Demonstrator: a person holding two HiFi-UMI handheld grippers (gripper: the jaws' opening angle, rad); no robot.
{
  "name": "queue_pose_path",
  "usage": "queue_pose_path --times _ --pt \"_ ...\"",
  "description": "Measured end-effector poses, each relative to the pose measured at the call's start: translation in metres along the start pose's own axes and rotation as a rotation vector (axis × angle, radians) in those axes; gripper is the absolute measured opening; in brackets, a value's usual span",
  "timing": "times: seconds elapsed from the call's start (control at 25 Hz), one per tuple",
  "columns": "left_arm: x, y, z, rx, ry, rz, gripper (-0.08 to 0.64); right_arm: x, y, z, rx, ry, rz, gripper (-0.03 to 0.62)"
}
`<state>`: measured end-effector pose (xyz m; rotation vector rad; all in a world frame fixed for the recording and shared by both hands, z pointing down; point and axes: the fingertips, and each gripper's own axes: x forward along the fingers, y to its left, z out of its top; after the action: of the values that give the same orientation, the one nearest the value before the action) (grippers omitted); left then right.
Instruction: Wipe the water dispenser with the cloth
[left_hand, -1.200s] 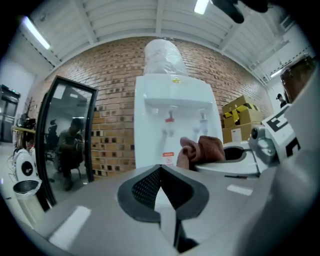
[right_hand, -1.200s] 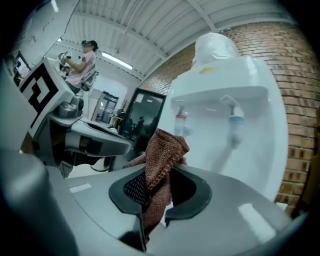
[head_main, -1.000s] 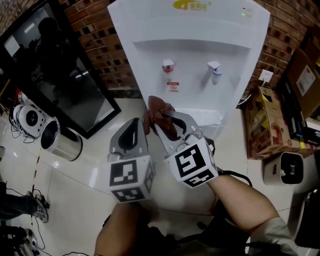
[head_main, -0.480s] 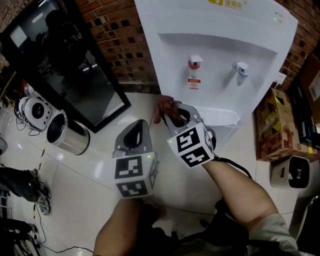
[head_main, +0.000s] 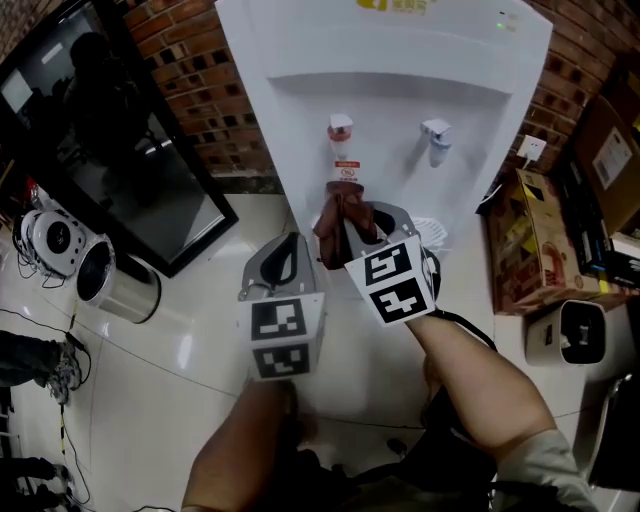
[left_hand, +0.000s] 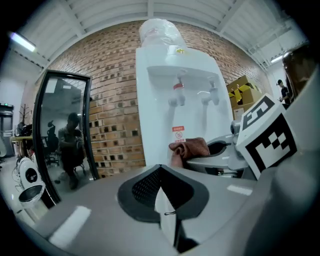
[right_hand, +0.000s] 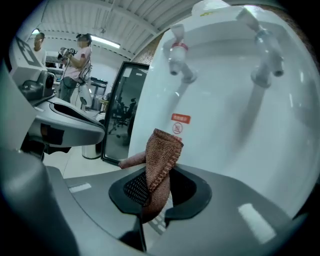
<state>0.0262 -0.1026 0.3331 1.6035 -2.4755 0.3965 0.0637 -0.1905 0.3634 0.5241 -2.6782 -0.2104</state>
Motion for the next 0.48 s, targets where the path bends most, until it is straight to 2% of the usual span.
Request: queue_pose_path --times 0.48 --pt "0.013 -0.076 0.014 0.007 -0.034 -0.121 0.0 -0.05 -0.061 -0.034 0.0 0.093 -0.138 0.086"
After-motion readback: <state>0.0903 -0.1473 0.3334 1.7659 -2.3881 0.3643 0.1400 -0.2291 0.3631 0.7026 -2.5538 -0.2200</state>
